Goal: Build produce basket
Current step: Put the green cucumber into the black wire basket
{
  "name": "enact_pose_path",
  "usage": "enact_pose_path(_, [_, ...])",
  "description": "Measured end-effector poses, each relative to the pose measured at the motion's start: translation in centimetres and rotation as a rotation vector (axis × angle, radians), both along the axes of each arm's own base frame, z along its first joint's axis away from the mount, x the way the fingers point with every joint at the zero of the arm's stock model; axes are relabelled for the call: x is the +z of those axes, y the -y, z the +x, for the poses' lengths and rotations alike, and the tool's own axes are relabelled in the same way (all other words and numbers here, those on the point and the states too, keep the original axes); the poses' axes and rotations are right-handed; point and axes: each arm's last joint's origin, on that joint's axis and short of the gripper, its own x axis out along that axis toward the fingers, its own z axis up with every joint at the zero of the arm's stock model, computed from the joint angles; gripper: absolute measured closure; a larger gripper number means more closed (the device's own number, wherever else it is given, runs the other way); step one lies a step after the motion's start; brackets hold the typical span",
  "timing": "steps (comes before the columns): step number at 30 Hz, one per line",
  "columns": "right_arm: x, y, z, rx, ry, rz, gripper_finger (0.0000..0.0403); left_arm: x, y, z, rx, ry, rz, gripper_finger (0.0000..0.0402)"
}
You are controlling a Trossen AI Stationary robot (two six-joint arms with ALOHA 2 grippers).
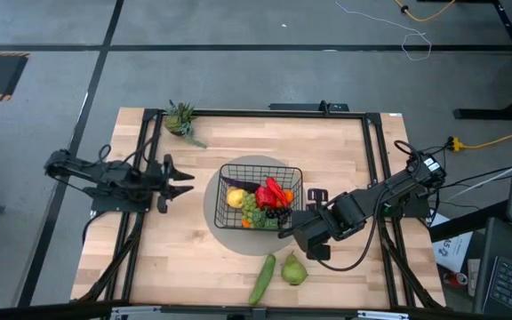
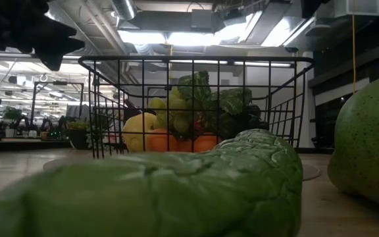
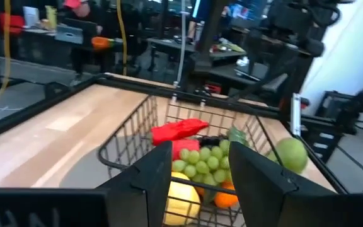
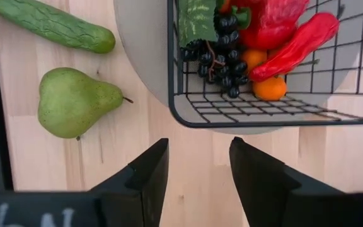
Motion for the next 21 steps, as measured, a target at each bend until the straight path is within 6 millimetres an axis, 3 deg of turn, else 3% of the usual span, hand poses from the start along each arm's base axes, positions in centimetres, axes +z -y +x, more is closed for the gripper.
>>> enact_pose_path(9, [0.0, 0.1, 0.1, -0.010, 0.029, -0.044, 0.0234, -1.9, 0.1, 0.5, -0.009, 0.091, 0.010, 0.0250])
enact_pose_path(21, [0.1, 0.1, 0.4, 0.004, 0.076, -0.088, 0.0234, -2.1, -0.8, 0.8, -0.010, 0.066, 0.115, 0.0250])
